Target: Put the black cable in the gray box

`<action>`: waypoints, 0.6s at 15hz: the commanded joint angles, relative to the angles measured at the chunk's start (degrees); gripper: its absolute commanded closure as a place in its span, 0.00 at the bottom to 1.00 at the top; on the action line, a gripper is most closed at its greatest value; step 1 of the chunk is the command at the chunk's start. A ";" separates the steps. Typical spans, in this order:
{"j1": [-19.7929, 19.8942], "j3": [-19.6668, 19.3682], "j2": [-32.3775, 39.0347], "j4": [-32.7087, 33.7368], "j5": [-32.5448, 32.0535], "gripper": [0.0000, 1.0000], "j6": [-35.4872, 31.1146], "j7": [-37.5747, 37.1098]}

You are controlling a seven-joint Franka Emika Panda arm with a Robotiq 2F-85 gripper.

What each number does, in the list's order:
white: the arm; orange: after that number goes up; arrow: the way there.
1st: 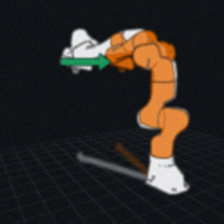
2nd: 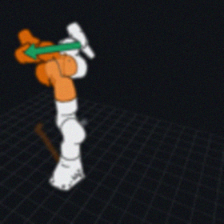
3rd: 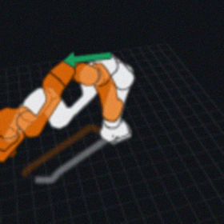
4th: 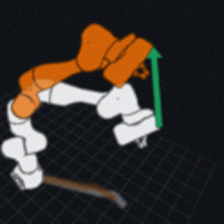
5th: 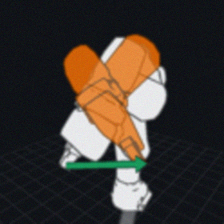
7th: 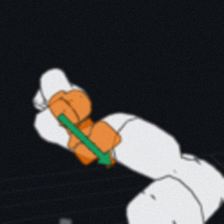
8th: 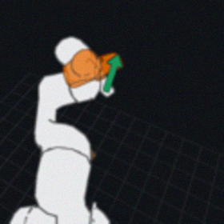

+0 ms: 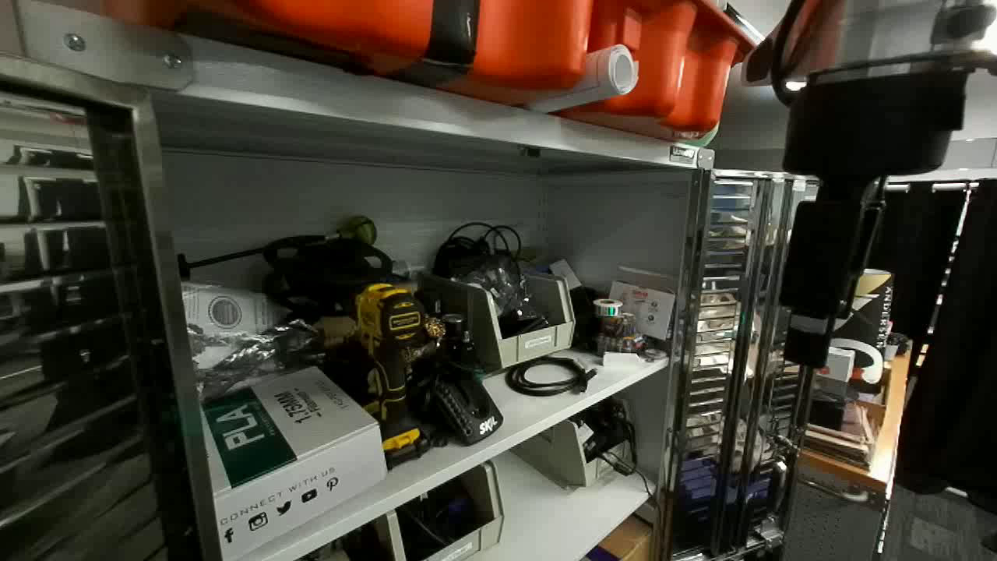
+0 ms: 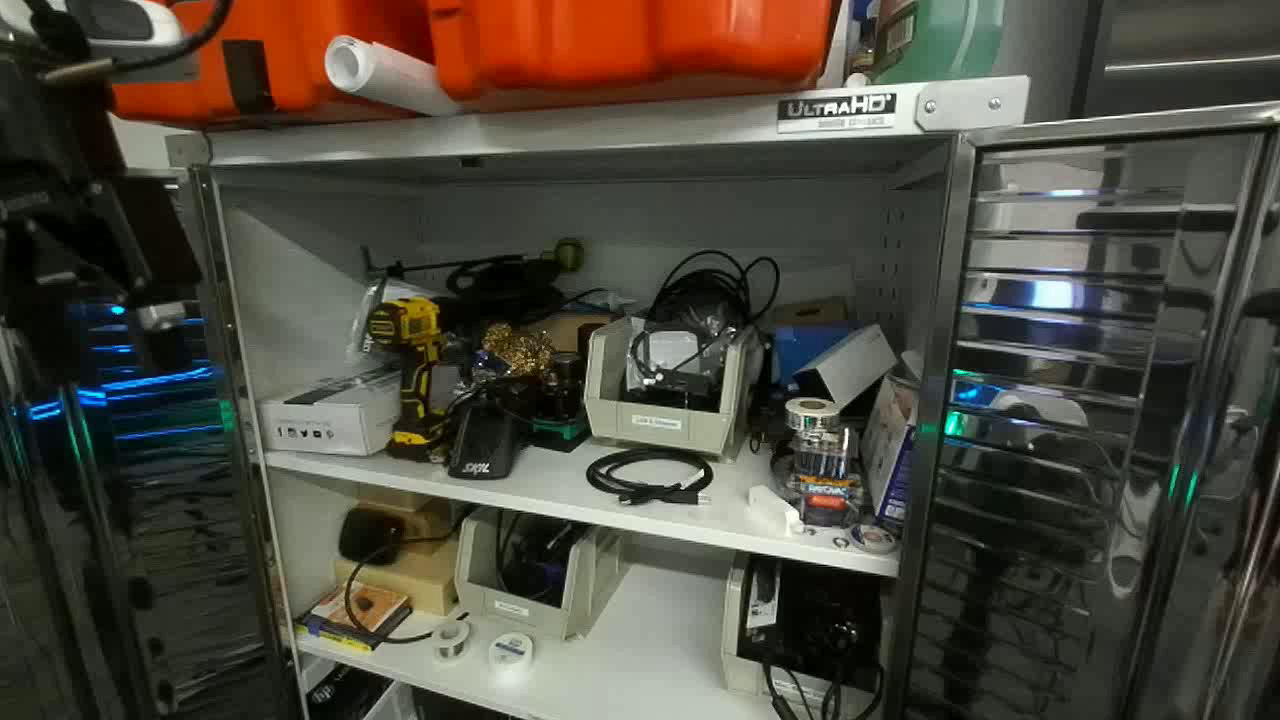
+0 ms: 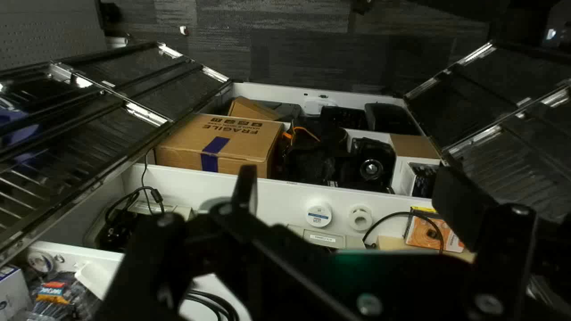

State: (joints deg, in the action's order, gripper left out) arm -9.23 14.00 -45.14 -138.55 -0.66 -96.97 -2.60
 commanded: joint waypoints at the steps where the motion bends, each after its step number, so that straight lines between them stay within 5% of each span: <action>1: -0.72 -0.48 0.22 0.34 -0.40 0.00 0.06 -0.43; 9: -0.71 -0.43 -0.05 1.10 -0.40 0.00 0.06 -0.43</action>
State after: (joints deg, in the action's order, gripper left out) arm -9.23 14.03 -45.41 -137.64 -0.66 -97.08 -2.60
